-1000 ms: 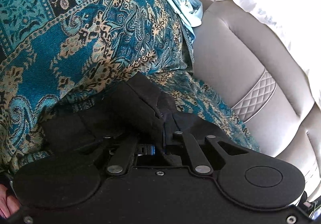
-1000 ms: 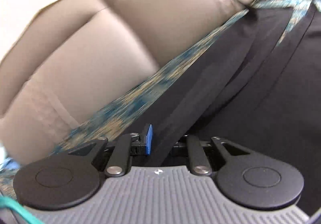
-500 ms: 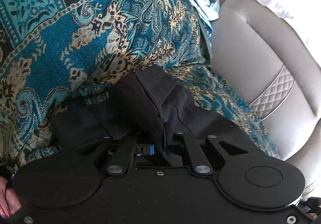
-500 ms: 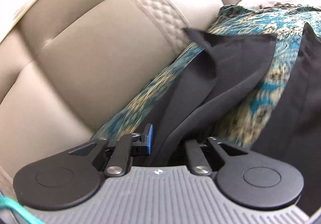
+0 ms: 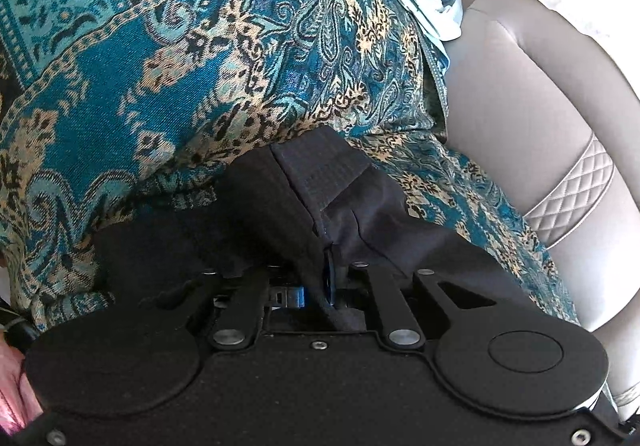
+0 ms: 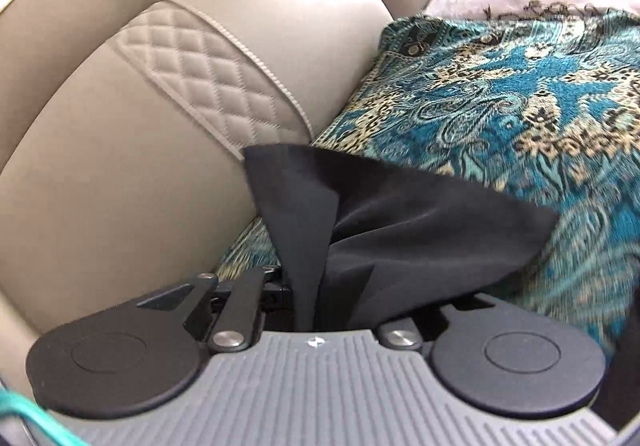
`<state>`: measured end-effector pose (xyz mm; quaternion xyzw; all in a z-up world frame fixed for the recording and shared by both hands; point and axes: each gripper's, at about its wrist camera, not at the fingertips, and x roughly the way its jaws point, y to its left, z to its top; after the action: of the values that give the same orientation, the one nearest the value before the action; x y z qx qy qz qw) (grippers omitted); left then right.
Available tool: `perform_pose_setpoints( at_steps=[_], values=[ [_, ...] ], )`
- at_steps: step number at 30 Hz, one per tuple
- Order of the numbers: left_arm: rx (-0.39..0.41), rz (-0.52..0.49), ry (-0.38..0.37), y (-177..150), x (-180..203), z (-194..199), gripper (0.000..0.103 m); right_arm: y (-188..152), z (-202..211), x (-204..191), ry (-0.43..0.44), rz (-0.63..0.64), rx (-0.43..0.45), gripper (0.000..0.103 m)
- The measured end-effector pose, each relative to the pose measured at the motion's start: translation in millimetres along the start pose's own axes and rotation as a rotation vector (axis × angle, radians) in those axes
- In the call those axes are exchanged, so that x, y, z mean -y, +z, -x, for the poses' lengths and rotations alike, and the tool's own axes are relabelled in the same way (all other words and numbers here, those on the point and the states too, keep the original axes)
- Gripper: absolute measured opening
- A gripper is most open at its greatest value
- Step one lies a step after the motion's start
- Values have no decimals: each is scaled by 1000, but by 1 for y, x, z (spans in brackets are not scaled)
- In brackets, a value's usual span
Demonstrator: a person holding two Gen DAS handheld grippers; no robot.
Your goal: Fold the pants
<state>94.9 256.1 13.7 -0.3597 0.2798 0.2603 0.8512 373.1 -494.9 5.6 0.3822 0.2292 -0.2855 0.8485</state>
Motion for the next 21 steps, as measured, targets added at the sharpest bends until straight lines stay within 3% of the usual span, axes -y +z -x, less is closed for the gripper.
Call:
perform_pose_setpoints(
  at_steps=[1, 2, 7, 12, 17, 21],
  values=[
    [0, -2, 5, 1, 2, -1, 10, 6, -2, 2, -6, -5, -14, 8],
    [1, -3, 9, 3, 3, -1, 10, 11, -2, 5, -8, -9, -23, 7],
    [11, -40, 29, 13, 10, 5, 10, 26, 24, 22, -60, 25, 23, 7],
    [27, -99, 17, 22, 16, 21, 10, 43, 75, 57, -39, 6, 52, 6],
    [16, -113, 39, 34, 13, 32, 10, 50, 132, 103, -66, 11, 97, 6],
    [-12, -174, 68, 33, 7, 33, 10, 45, 157, 144, -108, 23, 71, 6]
  ],
)
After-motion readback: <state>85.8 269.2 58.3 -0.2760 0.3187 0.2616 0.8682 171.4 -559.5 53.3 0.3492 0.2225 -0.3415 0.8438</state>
